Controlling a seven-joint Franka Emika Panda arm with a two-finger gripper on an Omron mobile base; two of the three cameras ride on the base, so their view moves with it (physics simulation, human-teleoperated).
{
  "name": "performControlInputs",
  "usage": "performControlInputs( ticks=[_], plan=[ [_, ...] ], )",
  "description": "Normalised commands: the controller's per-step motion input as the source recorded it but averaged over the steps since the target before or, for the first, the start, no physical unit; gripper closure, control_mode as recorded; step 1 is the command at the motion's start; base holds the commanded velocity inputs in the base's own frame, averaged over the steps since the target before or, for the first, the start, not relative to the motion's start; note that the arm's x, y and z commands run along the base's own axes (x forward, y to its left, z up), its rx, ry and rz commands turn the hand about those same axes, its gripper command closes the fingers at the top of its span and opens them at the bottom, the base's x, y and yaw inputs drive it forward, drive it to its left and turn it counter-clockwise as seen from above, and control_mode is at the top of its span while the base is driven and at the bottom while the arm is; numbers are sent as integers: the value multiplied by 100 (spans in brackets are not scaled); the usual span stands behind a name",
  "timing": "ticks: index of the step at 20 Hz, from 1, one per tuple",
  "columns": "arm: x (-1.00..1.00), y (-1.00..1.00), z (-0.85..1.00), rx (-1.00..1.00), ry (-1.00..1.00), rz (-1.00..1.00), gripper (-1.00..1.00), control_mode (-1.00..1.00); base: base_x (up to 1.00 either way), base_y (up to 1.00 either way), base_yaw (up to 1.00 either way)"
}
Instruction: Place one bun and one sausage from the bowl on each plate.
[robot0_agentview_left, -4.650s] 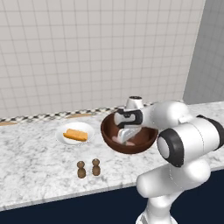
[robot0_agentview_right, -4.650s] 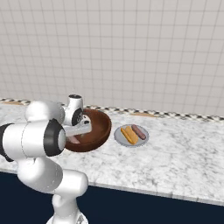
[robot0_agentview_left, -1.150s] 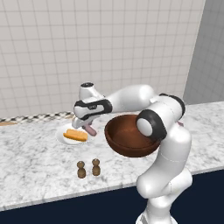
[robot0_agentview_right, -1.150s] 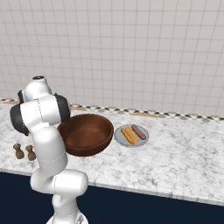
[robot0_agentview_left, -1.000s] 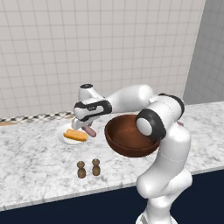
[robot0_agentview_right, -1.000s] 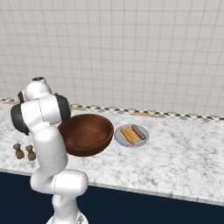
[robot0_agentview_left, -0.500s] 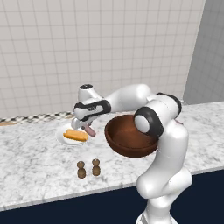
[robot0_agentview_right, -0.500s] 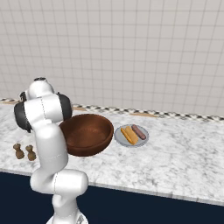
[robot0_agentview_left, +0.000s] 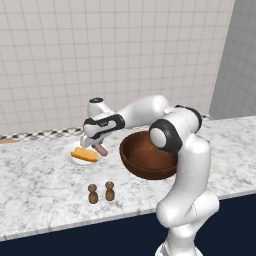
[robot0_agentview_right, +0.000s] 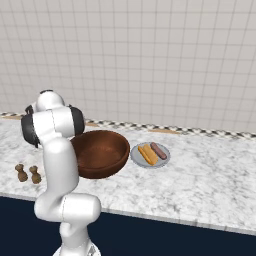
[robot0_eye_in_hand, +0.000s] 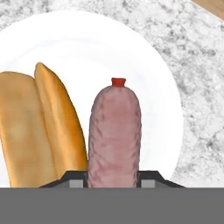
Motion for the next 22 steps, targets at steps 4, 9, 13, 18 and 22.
performControlInputs(
  ticks=[4, 9, 13, 18, 22],
  plan=[
    [0, 13, 0, 0, 0, 0, -100, -100, 0, 0, 0],
    [0, 4, 6, 0, -2, 0, -100, -100, 0, 0, 0],
    [-15, -5, 52, 0, -9, -1, -100, -100, 0, 0, 0],
    [-51, -37, 50, 2, -10, 0, -100, -100, 0, 0, 0],
    [-69, -50, 53, 5, -12, 0, -100, -100, 0, 0, 0]
  ],
)
